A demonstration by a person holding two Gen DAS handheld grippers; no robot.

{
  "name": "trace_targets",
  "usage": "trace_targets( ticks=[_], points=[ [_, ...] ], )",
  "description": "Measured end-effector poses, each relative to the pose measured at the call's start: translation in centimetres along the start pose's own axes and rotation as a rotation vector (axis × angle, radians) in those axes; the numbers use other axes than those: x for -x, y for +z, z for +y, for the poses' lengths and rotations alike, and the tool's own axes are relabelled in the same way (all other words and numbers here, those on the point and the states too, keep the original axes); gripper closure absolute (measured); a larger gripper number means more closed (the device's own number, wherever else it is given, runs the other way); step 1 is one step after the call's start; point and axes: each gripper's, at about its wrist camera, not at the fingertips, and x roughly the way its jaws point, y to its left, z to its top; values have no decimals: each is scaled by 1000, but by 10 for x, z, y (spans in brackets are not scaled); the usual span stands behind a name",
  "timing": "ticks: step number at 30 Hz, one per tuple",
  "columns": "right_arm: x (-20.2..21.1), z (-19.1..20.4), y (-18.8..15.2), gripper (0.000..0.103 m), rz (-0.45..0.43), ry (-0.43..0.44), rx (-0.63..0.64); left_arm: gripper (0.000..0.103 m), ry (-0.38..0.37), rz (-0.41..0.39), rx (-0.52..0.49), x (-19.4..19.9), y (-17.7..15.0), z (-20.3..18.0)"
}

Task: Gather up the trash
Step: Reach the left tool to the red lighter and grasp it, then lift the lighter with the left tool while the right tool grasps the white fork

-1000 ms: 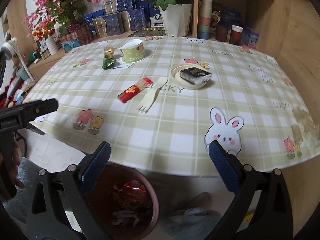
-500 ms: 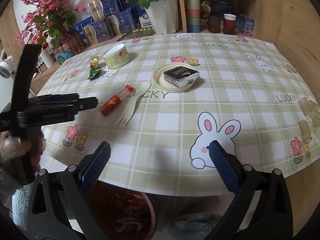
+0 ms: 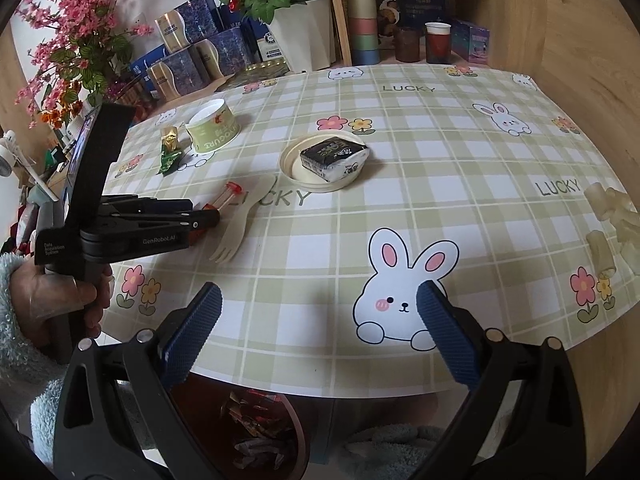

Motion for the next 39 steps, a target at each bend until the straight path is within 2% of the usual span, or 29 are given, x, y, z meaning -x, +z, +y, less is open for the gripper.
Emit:
trace_targets(
  ticks=[2,3,15,18,22,28,36,39],
  points=[
    [-1,1,1,14,4,1,6,78,2,0,-7,1,0,-1],
    [-1,2,2,14,5,2,8,80,0,0,-6,1,0,-1],
    [-9,17,9,22,11,17,50,80,-63,2,71,8,-10,17],
    [-13,20,11,28,9,42,43,80,-81,-16,107,17,-18,27],
    [-25,26,14,41,28,87,30,80,-95,-48,182,34,-33,45],
    [-57,44,27,51,53,125,24,80,-63,-123,290,69,-59,73],
    [-98,74,52,55,58,51,35,80,-15,-191,369,109,-88,93],
    [-110,83,56,59,69,-37,63,81,-6,-206,383,120,-97,97]
  ],
)
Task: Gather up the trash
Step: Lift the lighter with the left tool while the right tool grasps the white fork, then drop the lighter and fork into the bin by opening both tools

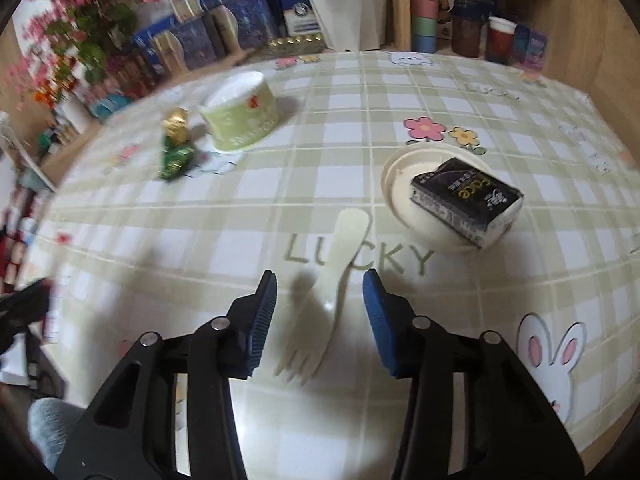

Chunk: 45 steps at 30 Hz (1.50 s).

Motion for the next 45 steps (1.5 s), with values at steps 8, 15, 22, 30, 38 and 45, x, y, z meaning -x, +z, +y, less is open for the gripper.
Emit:
trace_targets(
  ticks=[8,15,22,30,38,45],
  points=[
    [-5,10,-6,83,-2,-69,46,80,-6,-16,22,18,-8,7],
    [15,17,-13,84,-42,-42,75,81,-17,-17,33,25,-13,8],
    [46,24,-18,84,-93,-6,92,80,-26,-30,32,39,-17,4],
    [89,26,-42,84,-126,94,50,81,-52,-10,37,56,-40,-4],
    [128,35,-87,84,-121,191,71,81,-69,0,41,75,-67,-10],
    [134,41,-135,84,-40,242,77,80,-83,10,36,90,-90,-18]
  ],
)
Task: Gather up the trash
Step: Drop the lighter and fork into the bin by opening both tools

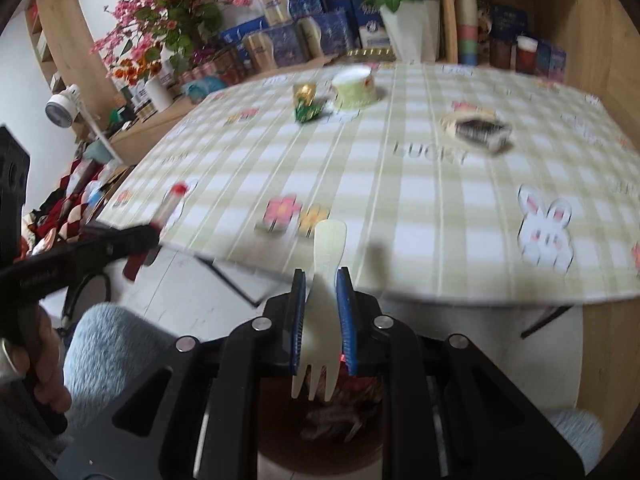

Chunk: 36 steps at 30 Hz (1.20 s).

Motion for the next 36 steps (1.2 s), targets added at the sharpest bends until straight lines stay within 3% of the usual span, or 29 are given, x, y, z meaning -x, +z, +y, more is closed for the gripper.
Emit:
trace_targets(
  ticks=[9,22,30,33,35,36],
  points=[
    [-19,2,-35,84,123,57,-77,81,-12,11,-16,4,-14,-9],
    [-28,-2,-43,83,187,52,-100,81,-14,34,-13,1,-23,-9],
    [-22,-2,-41,69,161,28,-91,81,-20,56,-8,-4,-29,-11],
    [-16,-4,-38,52,130,-1,-94,81,-18,65,-7,-6,-32,-11],
    [-12,-6,-37,35,107,-27,-97,81,-18,69,-6,-7,-33,-10],
    [-10,-6,-36,33,100,-35,-97,81,-18,71,-3,-7,-34,-10]
  ],
)
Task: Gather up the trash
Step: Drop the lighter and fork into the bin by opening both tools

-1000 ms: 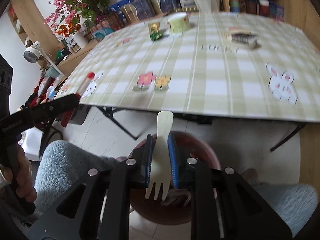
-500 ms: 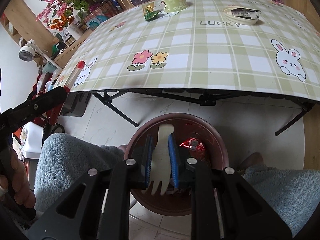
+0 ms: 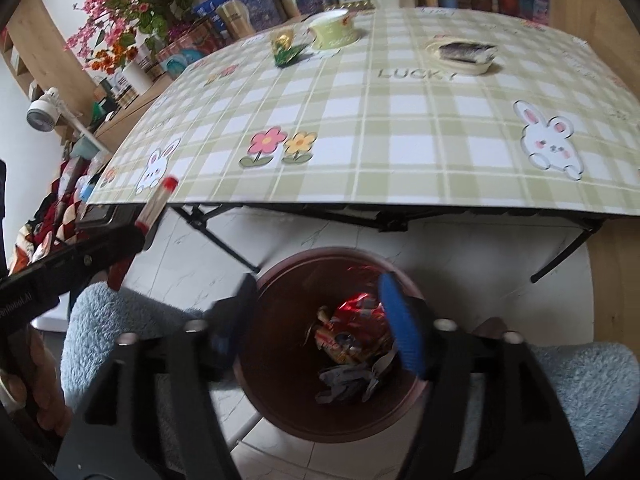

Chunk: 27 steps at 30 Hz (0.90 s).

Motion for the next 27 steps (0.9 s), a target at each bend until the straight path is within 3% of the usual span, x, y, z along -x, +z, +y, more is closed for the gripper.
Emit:
trace_targets(
  ticks=[4,7,21,26,27],
  points=[
    [8,-2,2,14,-45,-45,-5,81,1,14,-3,-3,-3,0],
    [12,-4,4,9,-72,-77,-6,81,3,35,-12,-8,-7,-3],
    [17,-12,4,8,-97,-105,-48,79,5,81,-36,-21,-14,-9],
    [17,-12,4,8,-93,-104,-49,41,34,43,-22,-15,-12,-6],
    [16,-12,4,8,-92,-103,-50,38,42,34,-20,-13,-12,-5]
  ],
)
